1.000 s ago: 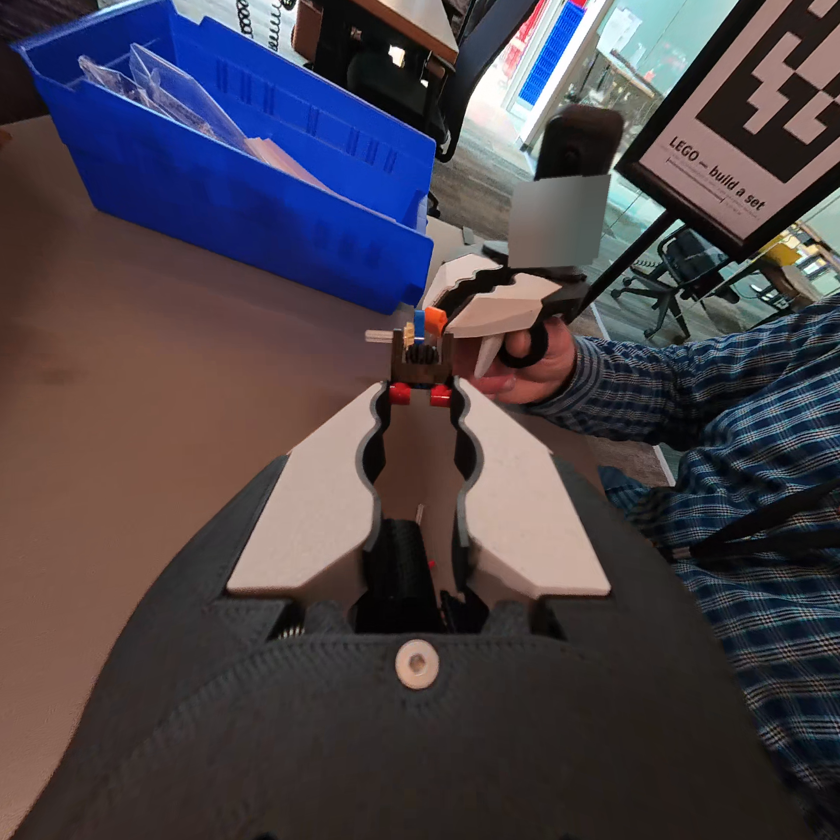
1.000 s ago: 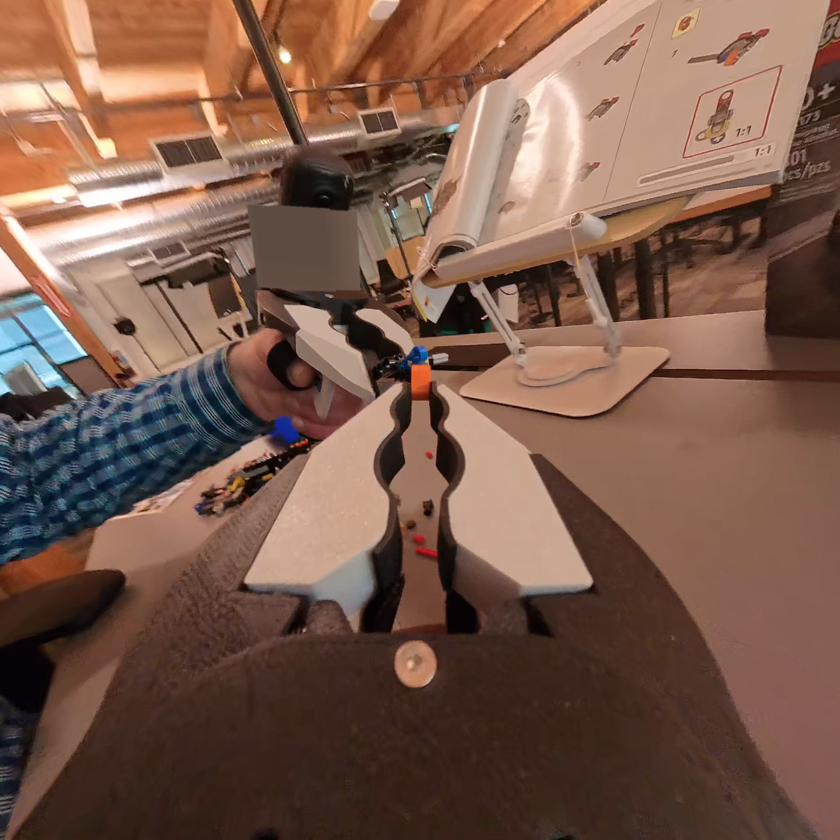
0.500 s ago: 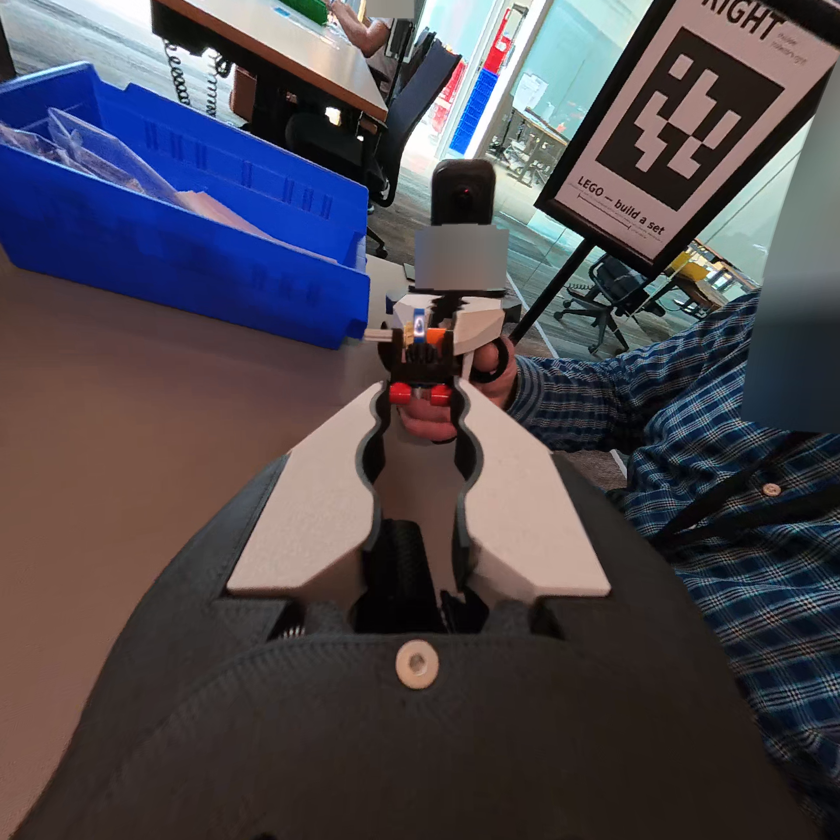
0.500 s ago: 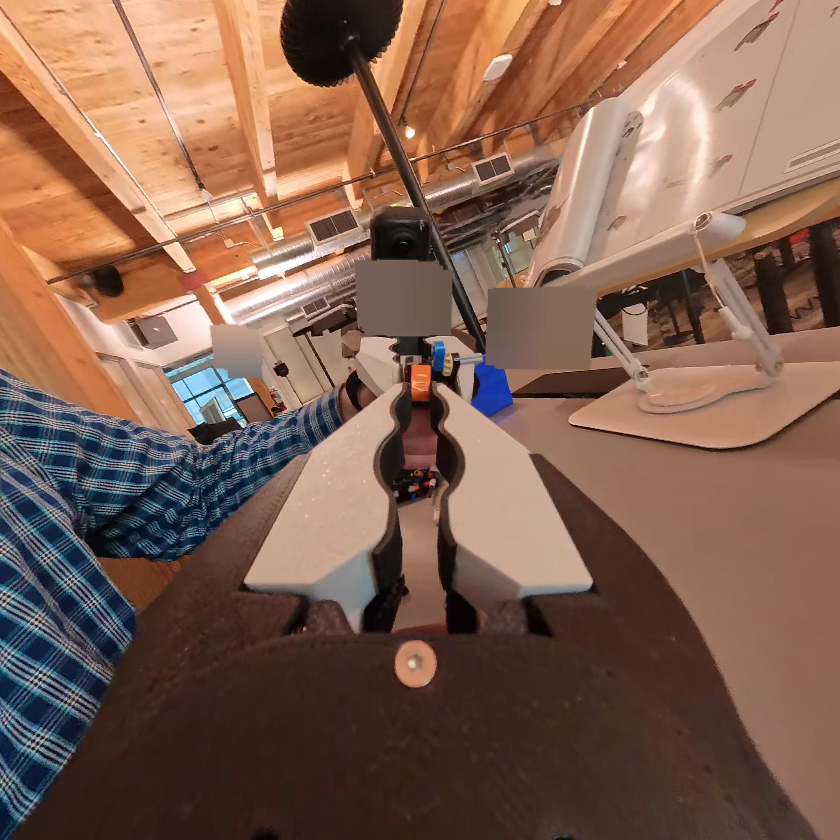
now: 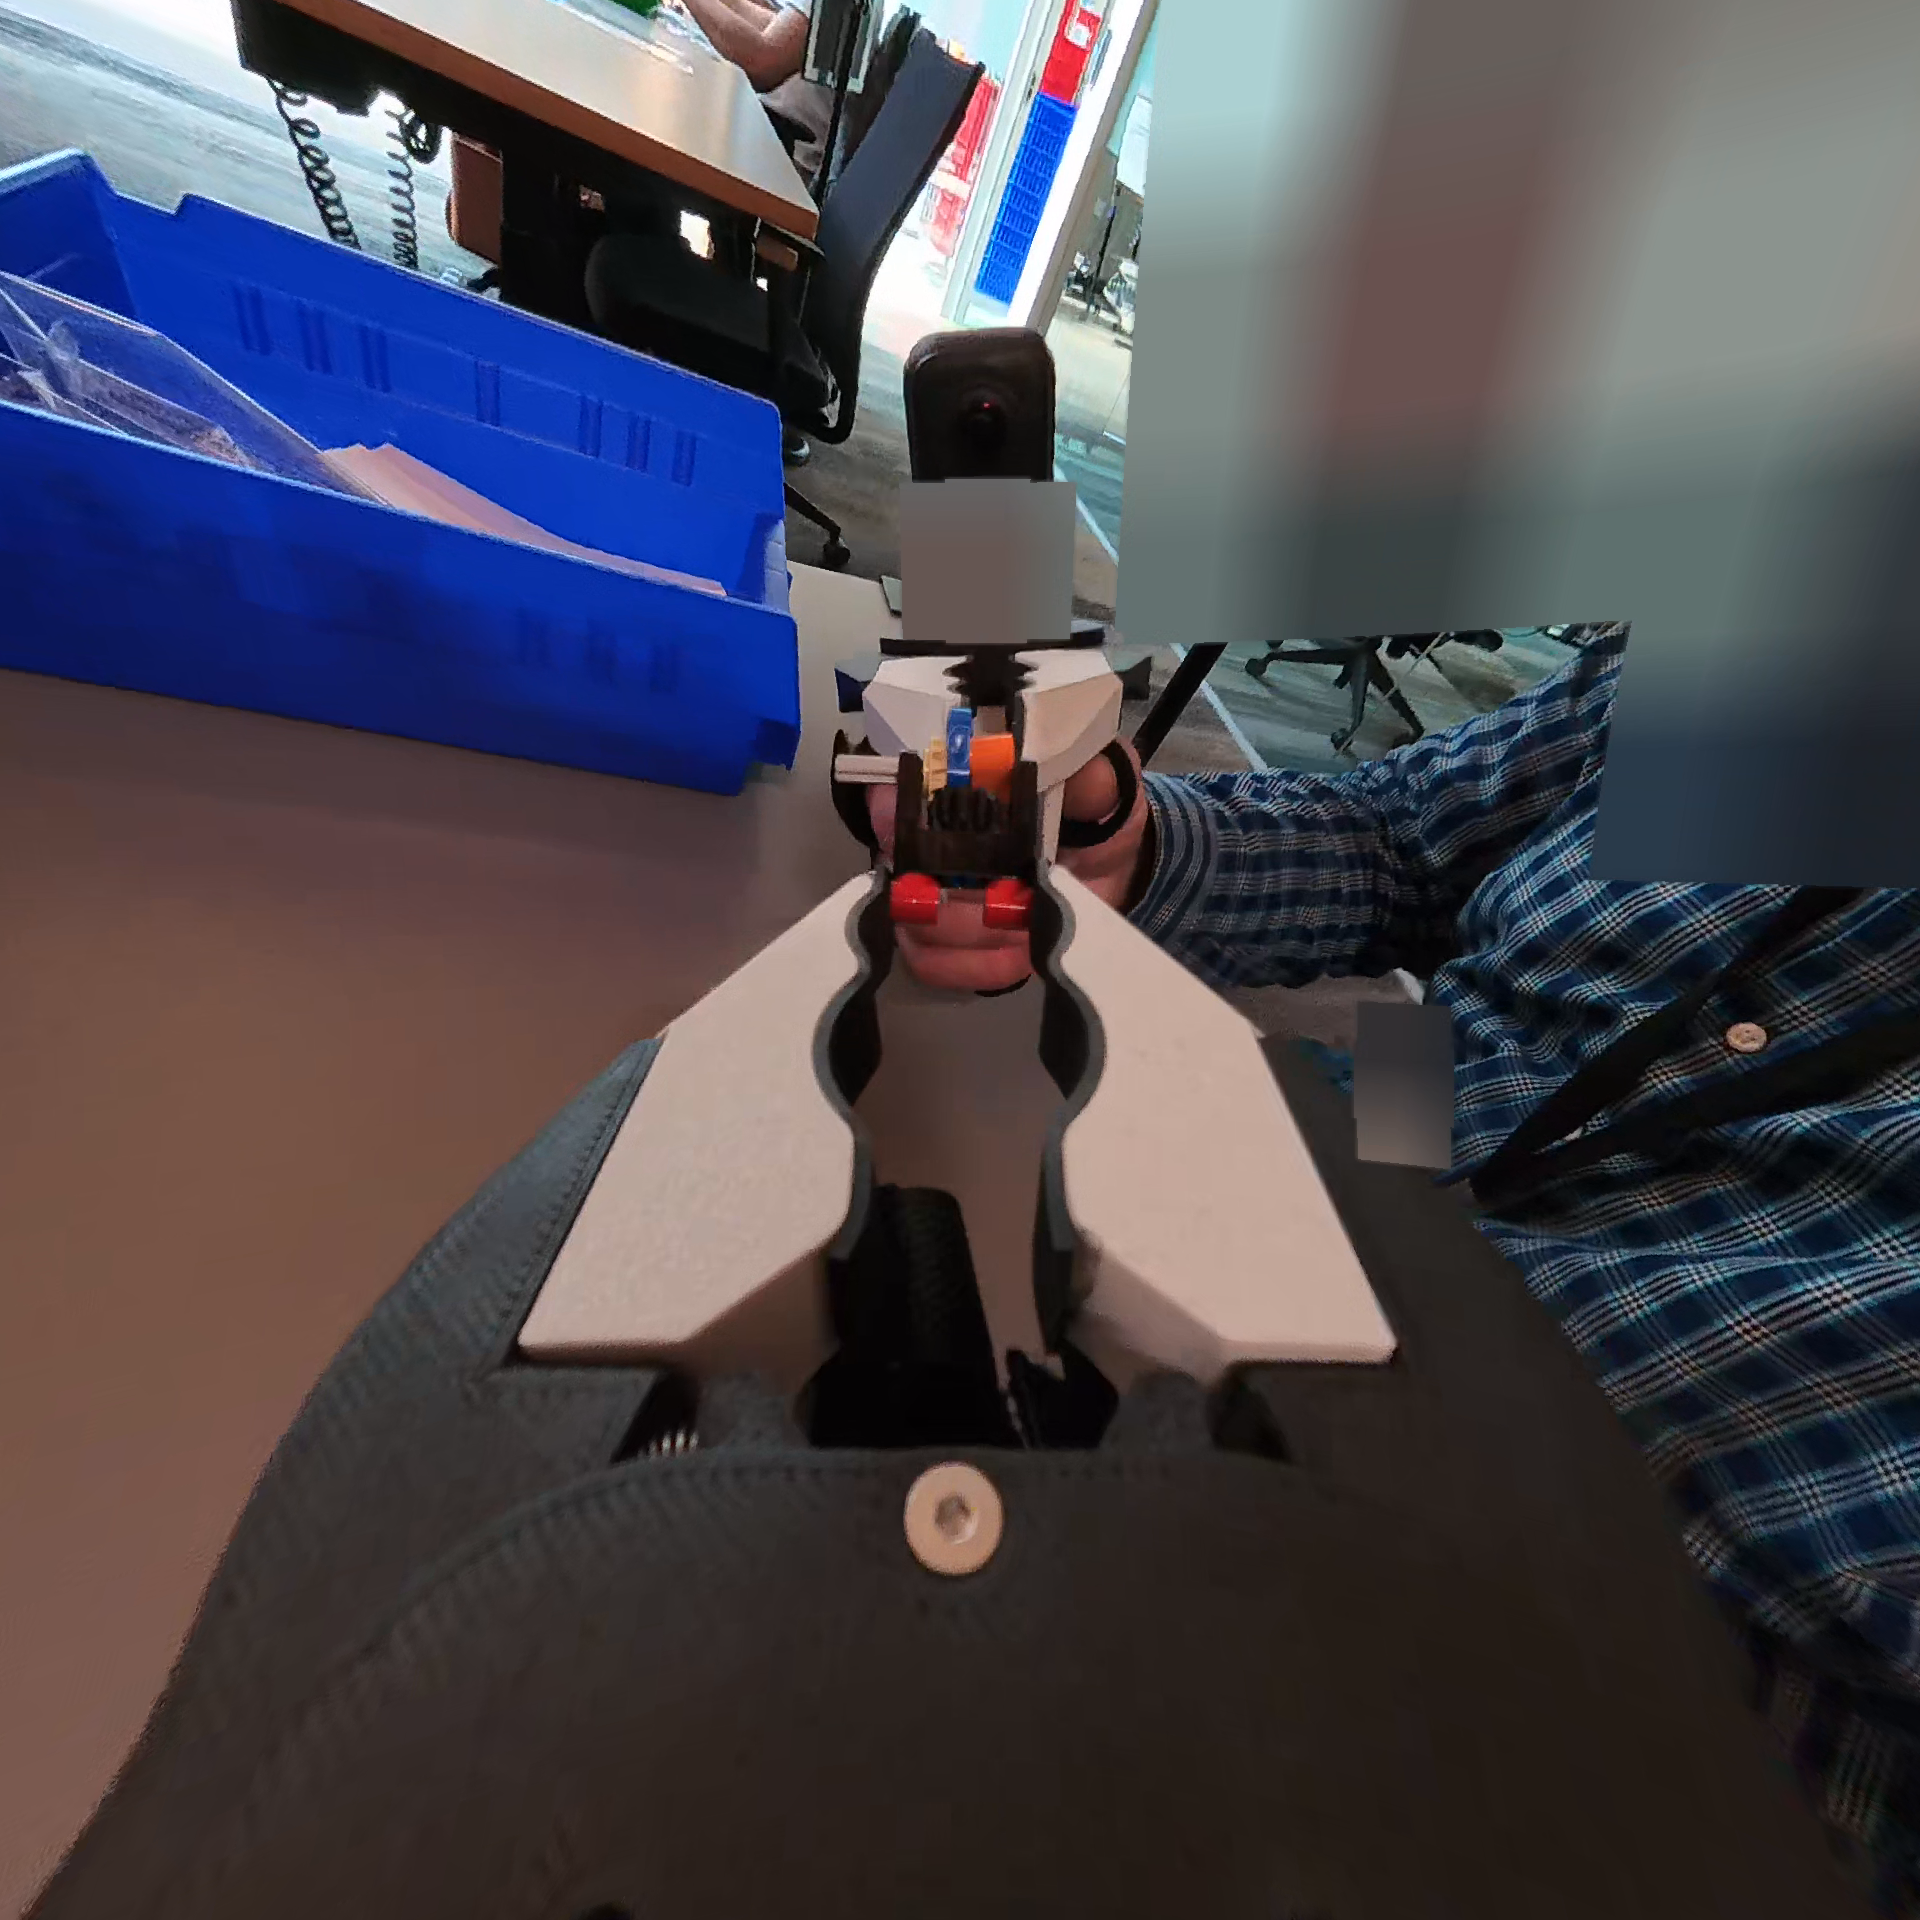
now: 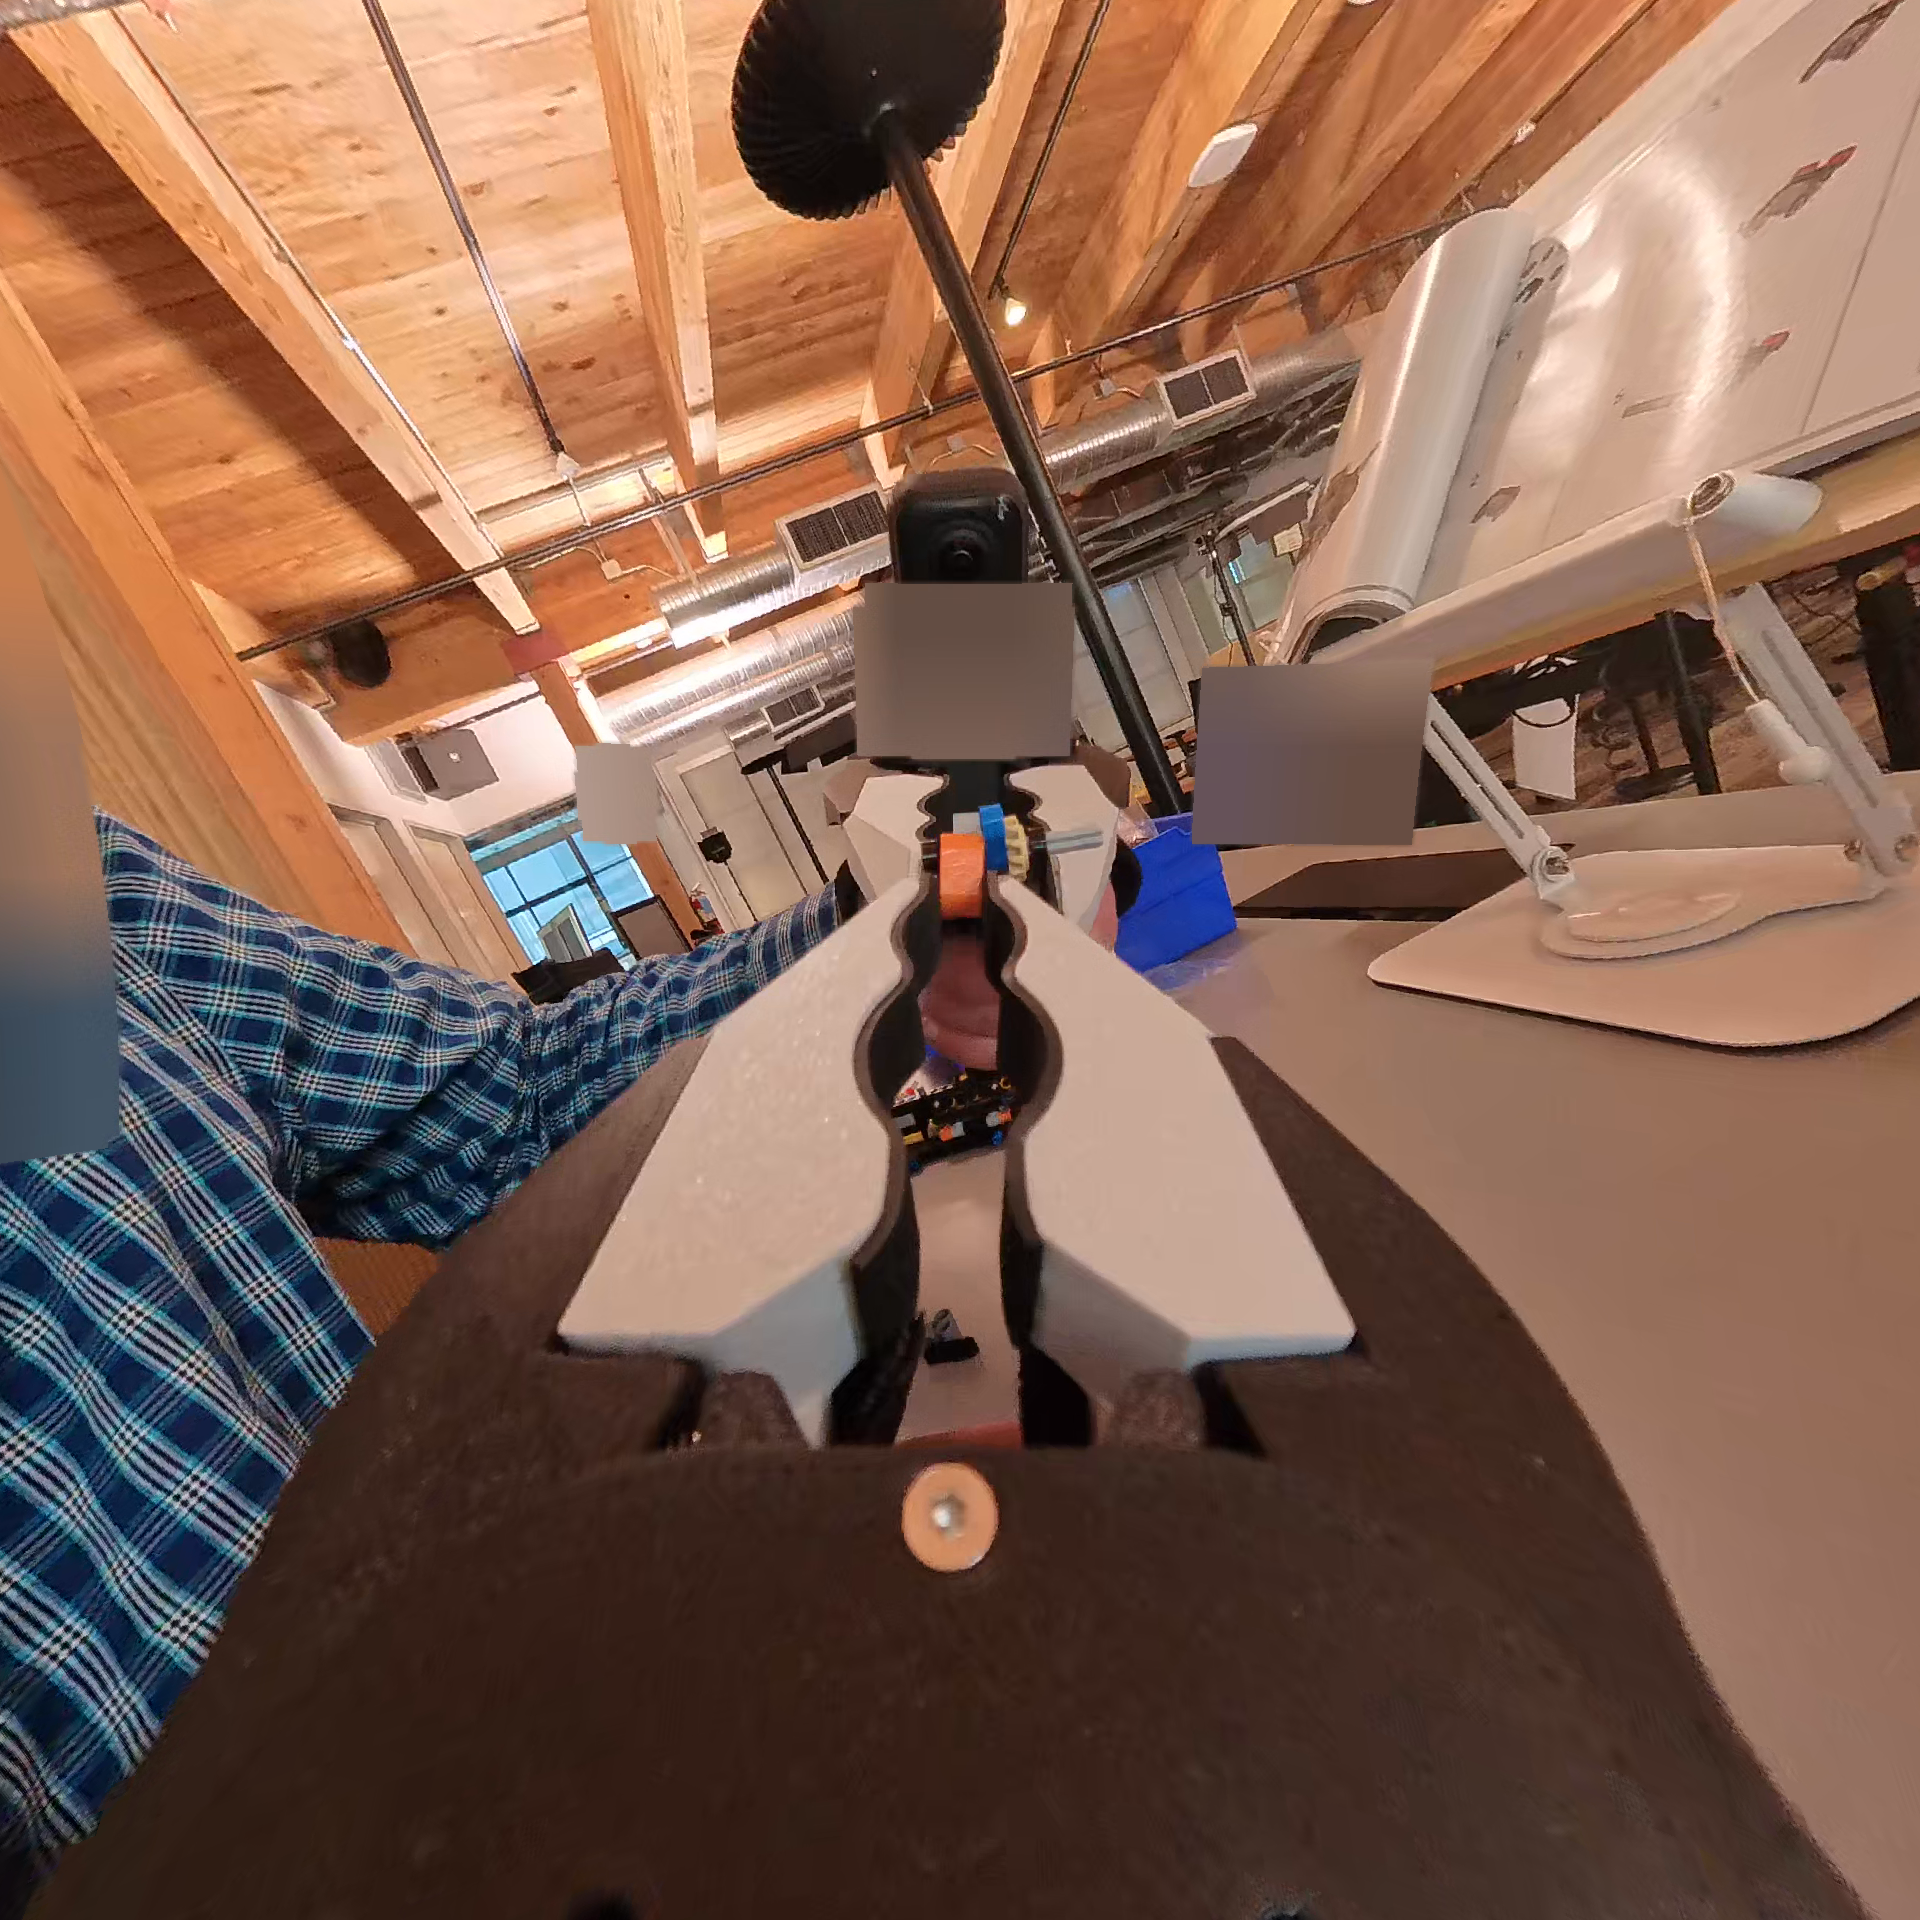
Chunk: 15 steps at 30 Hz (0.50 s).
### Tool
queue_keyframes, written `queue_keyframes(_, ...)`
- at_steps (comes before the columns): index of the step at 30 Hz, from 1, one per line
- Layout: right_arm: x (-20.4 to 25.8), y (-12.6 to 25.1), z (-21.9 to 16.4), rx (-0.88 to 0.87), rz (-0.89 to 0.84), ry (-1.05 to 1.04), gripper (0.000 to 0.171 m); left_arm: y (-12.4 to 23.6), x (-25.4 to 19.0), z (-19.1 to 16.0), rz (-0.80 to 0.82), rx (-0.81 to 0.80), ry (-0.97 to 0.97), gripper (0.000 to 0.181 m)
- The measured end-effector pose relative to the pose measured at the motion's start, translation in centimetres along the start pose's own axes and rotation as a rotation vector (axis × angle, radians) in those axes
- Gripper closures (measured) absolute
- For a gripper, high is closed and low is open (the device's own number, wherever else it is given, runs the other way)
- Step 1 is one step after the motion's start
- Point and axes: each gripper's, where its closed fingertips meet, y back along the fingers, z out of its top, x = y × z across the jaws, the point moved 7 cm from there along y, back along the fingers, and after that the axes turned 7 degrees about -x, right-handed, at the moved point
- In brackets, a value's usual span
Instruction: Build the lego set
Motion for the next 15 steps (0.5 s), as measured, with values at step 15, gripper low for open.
queue_keyframes(15, 0.37, 0.15, -0.29, 0.037, 0.043, 0.034, 0.167, 0.02, -0.74, 0.47, 0.018, 0.153, -0.124, 0.156)
